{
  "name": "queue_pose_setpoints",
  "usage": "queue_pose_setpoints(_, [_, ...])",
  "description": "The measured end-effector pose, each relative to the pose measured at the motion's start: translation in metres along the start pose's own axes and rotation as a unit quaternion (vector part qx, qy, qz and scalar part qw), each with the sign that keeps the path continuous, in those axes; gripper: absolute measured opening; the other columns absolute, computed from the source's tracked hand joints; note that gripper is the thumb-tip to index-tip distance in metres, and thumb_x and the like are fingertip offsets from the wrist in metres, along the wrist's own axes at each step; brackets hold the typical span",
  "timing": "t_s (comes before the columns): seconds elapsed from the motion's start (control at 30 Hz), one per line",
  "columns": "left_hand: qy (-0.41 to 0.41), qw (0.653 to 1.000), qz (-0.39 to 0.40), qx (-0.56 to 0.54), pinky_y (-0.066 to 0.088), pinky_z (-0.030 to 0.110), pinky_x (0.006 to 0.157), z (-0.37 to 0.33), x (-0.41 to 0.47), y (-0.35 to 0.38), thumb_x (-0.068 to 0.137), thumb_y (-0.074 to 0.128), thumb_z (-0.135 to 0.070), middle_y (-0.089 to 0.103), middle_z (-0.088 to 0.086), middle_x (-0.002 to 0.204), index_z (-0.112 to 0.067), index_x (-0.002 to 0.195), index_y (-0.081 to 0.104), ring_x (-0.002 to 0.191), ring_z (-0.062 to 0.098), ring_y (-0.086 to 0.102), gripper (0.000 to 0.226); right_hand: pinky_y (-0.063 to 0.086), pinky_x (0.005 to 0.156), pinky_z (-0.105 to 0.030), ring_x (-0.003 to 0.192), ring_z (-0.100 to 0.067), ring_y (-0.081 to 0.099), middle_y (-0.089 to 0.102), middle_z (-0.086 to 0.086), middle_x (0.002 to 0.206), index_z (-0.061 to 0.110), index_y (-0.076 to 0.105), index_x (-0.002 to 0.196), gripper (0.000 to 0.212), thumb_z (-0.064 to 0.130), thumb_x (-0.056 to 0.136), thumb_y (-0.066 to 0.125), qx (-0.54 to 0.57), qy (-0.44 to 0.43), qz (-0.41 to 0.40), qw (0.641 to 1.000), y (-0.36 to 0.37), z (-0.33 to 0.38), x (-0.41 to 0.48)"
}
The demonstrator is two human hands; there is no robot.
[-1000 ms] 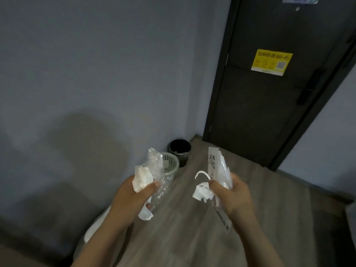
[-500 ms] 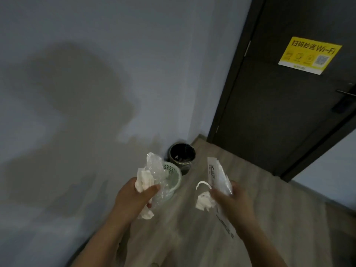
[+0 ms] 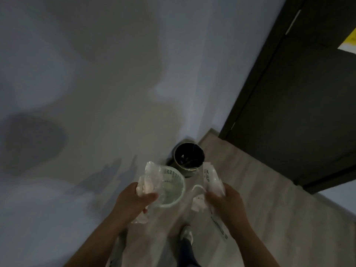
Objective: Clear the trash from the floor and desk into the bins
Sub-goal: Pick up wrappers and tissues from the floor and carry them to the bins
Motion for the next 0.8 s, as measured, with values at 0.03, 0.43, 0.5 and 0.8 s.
queue_pose_setpoints(0.03, [-0.010, 1.000, 0.001, 0.000, 0.046, 0.021, 0.049, -0.002, 0.016, 0.009, 0.072, 0.079, -0.037, 0.070, -0.007, 0.059, -0.022, 0.086, 0.061, 0.049, 0.009, 0.066, 0.027, 0.058, 0.069, -0.035, 0.079, -0.017, 0.067, 0.068, -0.001, 0.087, 0.024, 0.059, 0.094, 0.019, 0.023, 0.080, 0.072, -0.003, 0.007, 0.011, 1.000, 0.000, -0.001, 0.021])
queue_pose_setpoints(0.43, [-0.171, 0.983, 0.030, 0.053, 0.041, 0.015, 0.039, 0.054, 0.221, 0.105, 0.072, 0.081, -0.034, 0.065, -0.005, 0.049, -0.014, 0.096, 0.063, 0.040, 0.006, 0.062, 0.036, 0.056, 0.067, -0.033, 0.077, -0.014, 0.065, 0.067, 0.002, 0.084, 0.024, 0.061, 0.088, 0.021, 0.032, 0.074, 0.074, -0.098, 0.094, 0.100, 0.986, 0.049, -0.070, 0.234])
queue_pose_setpoints(0.5, [-0.191, 0.979, 0.038, 0.062, 0.041, 0.016, 0.042, 0.072, 0.249, 0.121, 0.071, 0.081, -0.038, 0.065, -0.005, 0.051, -0.014, 0.098, 0.062, 0.042, 0.005, 0.062, 0.040, 0.053, 0.060, -0.024, 0.075, -0.010, 0.064, 0.067, 0.005, 0.083, 0.025, 0.061, 0.088, 0.022, 0.034, 0.073, 0.075, -0.097, 0.095, 0.103, 0.985, 0.065, -0.087, 0.257])
queue_pose_setpoints(0.8, [-0.224, 0.970, 0.052, 0.072, 0.049, 0.041, 0.097, 0.134, 0.359, 0.185, 0.072, 0.081, -0.033, 0.058, 0.014, 0.126, -0.006, 0.135, 0.046, 0.112, 0.030, 0.058, 0.077, 0.043, 0.044, -0.013, 0.063, -0.009, 0.060, 0.065, 0.003, 0.071, 0.021, 0.062, 0.076, 0.017, 0.030, 0.071, 0.076, -0.107, 0.129, 0.099, 0.981, 0.124, -0.170, 0.327])
Point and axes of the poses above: each hand's wrist, its own x-axis towards the middle knuckle, its own y-axis out of the palm, z = x × y, the point moved 2 cm from there along x, towards the middle knuckle
